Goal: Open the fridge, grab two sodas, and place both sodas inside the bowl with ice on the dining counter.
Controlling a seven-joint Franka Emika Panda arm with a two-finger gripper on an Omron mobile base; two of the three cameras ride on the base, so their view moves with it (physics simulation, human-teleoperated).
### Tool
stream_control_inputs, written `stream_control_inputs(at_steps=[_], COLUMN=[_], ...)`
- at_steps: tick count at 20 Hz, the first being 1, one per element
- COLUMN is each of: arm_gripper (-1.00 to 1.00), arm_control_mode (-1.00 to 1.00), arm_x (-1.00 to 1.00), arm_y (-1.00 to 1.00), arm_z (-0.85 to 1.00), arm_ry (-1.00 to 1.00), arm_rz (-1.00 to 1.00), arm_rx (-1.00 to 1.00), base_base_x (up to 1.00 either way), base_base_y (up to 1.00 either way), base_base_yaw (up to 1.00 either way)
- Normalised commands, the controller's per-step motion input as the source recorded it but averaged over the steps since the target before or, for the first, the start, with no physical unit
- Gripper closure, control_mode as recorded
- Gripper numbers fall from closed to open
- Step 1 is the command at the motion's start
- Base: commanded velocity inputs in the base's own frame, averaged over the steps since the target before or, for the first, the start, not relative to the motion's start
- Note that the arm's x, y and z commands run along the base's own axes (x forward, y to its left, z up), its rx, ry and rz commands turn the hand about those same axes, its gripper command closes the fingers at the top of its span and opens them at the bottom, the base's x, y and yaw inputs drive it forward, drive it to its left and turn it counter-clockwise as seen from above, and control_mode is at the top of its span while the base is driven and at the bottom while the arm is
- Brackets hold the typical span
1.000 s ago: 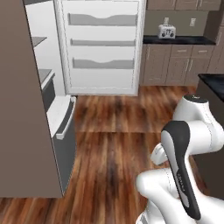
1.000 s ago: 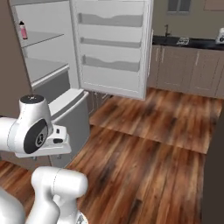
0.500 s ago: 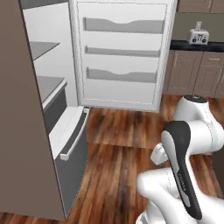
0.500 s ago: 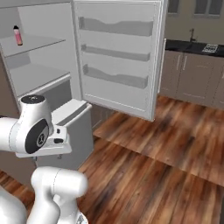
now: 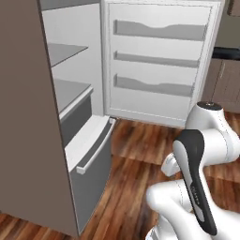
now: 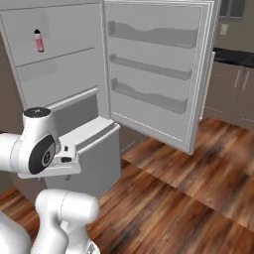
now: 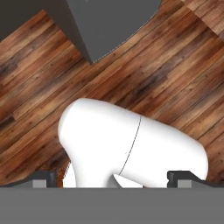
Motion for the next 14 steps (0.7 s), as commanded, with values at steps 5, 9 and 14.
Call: stream_control_inputs(at_steps=[5,9,14], arm_gripper=[-1.0,-1.0,-1.0], arm_control_mode=[1.0,1.0,1.0], arm_x=[0.0,0.0,0.0], arm_y=[0.0,0.0,0.0], arm_z=[0.0,0.0,0.0], arm_ry=[0.0,0.0,0.0], arm_rz=[0.0,0.0,0.0], arm_rx=[0.0,0.0,0.0], base_base_x=[0.59,0.62,0.63], base_base_y=[0.0,0.0,0.0], base_base_yaw=[0.38,0.37,0.36])
